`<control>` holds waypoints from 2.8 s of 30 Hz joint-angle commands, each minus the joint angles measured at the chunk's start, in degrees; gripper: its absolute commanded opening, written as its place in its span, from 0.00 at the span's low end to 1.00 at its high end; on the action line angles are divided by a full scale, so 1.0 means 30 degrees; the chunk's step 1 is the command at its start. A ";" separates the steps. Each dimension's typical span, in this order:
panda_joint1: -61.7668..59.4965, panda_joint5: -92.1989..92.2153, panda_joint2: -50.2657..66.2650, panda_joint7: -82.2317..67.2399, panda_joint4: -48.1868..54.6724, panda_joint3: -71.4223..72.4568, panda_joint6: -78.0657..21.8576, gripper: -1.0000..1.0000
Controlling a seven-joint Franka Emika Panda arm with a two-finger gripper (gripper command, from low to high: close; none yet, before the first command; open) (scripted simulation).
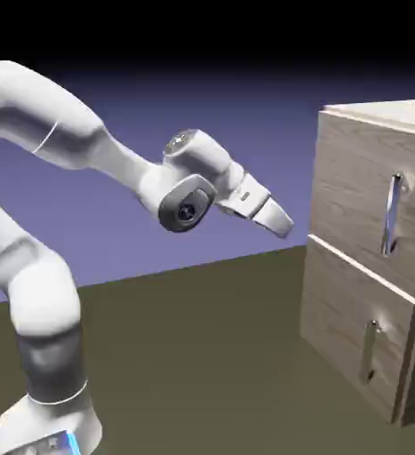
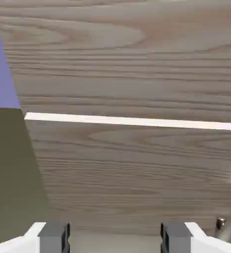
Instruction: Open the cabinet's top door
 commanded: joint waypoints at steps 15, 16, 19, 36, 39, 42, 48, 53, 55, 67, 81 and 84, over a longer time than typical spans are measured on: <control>0.4995 -1.2460 -0.3077 -0.6279 0.2522 -0.5912 -0.0496 0.50; 0.5328 -1.3291 -0.3282 -0.6698 0.2691 -0.6306 -0.0529 0.50; 0.6327 -1.5782 -0.3897 -0.7954 0.3195 -0.7489 -0.0628 0.50; 1.1988 -2.9902 -0.7384 -1.5070 0.6053 -1.4189 -0.1190 0.50; 1.2987 -3.2394 -0.7999 -1.6326 0.6558 -1.5371 -0.1290 0.50; 1.3986 -3.4886 -0.8615 -1.7581 0.7062 -1.6554 -0.1389 0.50; 1.5984 -3.9869 -0.9845 -2.0093 0.8071 -1.8918 -0.1587 0.50; 1.7649 -4.4022 -1.0871 -2.2186 0.8912 -2.0889 -0.1753 0.50; 1.8315 -4.5684 -1.1281 -2.3023 0.9248 -2.1677 -0.1819 0.50; 2.2211 -5.3703 -1.3195 -2.7085 1.1461 -2.5686 -0.2207 0.50; 2.0700 -5.2981 -1.2608 -2.6382 0.7980 -2.4357 -0.7932 0.00; 1.9439 -5.3102 -1.1241 -2.4561 0.6779 -2.3552 -0.8991 0.00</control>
